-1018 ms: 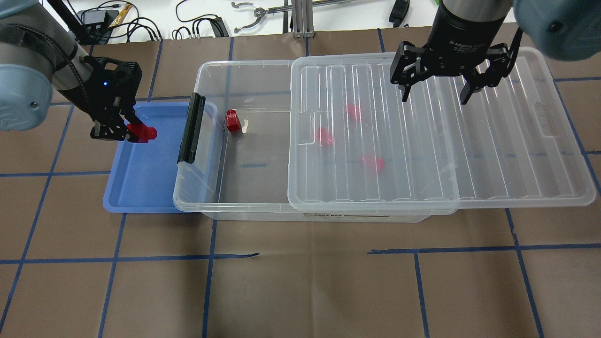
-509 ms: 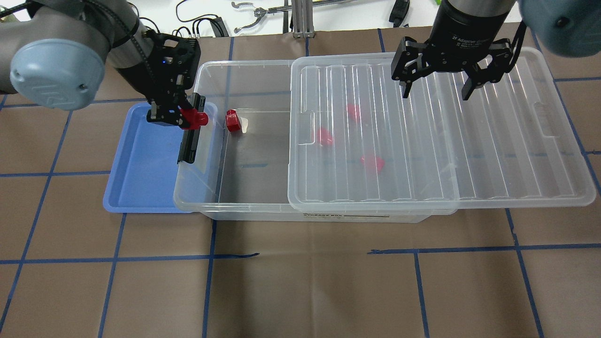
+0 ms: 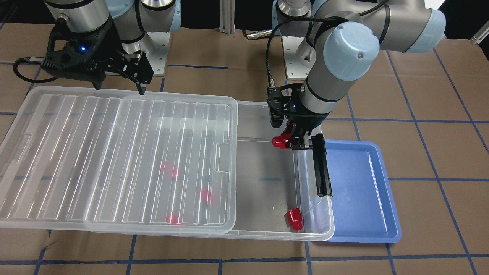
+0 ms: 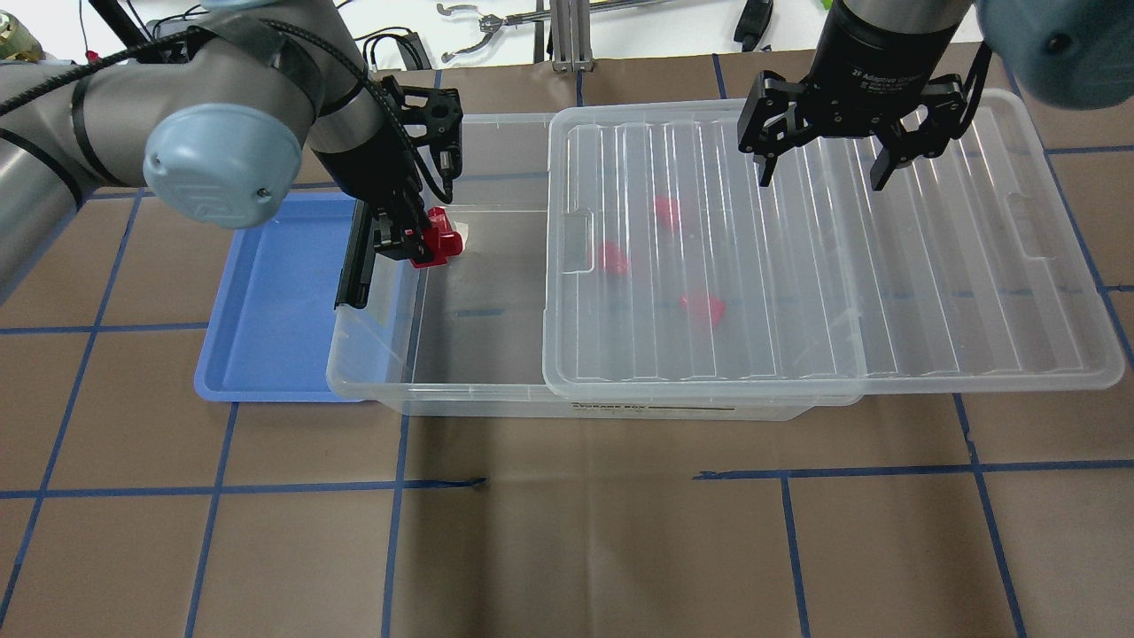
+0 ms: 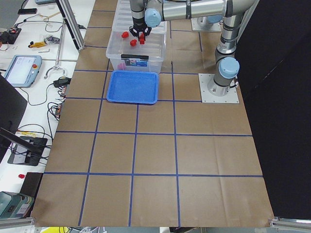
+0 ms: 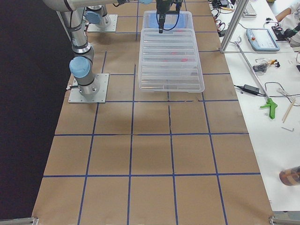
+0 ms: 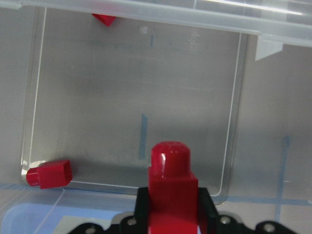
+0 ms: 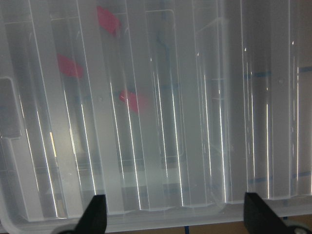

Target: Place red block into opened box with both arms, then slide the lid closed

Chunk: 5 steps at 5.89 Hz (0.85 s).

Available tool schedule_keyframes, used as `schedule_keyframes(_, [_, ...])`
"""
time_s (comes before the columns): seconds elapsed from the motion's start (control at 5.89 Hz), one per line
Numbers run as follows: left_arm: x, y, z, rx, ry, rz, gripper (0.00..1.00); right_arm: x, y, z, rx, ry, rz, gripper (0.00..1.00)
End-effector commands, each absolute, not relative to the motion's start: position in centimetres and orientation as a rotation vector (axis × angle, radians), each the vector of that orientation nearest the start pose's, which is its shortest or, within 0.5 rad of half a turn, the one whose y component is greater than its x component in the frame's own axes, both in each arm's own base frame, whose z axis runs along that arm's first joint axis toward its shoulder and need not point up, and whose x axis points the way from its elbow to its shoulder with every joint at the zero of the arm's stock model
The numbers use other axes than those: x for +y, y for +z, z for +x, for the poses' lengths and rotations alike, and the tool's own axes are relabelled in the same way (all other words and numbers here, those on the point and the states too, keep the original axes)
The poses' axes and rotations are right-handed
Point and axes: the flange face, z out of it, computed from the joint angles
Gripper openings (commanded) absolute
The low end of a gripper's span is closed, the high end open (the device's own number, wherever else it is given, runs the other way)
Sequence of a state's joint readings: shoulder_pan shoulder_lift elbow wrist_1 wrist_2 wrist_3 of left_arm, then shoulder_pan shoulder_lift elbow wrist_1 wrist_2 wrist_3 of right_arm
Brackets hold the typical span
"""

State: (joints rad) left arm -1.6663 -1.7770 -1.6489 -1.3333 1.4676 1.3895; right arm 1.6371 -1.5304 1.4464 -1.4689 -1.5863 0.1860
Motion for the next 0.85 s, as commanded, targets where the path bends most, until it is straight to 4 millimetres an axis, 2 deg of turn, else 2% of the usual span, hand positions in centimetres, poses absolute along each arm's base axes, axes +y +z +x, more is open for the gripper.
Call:
schedule_keyframes(0.0, [-55.8,29.1,-20.2,2.392,-0.048,2.197,0.06,-49.7,51.3,16.5,3.154,0.038,0.191,1.0])
schedule_keyframes(0.34, [-55.9,24.8,-22.0,2.354,-0.035,2.239,0.06,-49.9,51.2,16.5,3.152,0.046,0.191,1.0])
schedule_keyframes(0.68, [-55.4,21.8,-22.7,2.34,-0.023,2.256,0.06,-50.1,51.2,15.0,3.16,0.049,0.227,1.0])
